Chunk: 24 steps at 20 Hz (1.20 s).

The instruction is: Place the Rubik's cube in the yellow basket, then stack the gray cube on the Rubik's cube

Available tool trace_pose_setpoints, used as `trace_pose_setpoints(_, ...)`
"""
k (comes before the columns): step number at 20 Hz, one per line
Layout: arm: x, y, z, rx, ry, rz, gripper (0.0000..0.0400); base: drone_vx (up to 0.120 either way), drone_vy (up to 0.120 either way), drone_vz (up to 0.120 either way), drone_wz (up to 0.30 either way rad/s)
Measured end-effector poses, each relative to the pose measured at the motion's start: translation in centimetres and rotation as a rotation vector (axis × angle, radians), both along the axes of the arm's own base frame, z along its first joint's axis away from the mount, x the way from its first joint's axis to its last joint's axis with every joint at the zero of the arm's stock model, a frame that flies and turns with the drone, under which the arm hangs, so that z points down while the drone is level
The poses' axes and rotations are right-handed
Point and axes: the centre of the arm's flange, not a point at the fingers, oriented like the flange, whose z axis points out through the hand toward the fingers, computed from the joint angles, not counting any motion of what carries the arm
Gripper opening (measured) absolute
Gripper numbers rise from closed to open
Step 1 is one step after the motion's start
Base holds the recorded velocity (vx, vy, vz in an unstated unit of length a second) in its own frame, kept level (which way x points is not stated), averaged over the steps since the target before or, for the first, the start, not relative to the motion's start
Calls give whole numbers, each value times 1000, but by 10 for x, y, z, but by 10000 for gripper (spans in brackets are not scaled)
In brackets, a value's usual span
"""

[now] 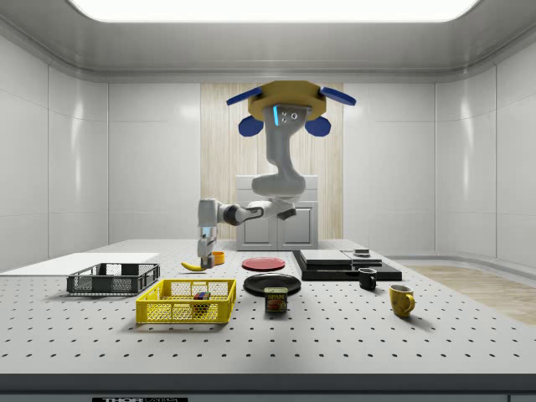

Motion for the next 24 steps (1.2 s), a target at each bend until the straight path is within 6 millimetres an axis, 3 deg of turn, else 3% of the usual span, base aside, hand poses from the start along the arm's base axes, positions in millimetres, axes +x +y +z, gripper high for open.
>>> trace_pose_setpoints(9, 0, 0, 0, 0, 0, 0, 250, 0, 120, -120, 0)
trace_pose_setpoints(17, 0, 0, 0, 0, 0, 0, 250, 0, 0, -35, 0)
trace_pose_setpoints(24, 0, 0, 17, 0, 0, 0, 250, 0, 0, 0, 0)
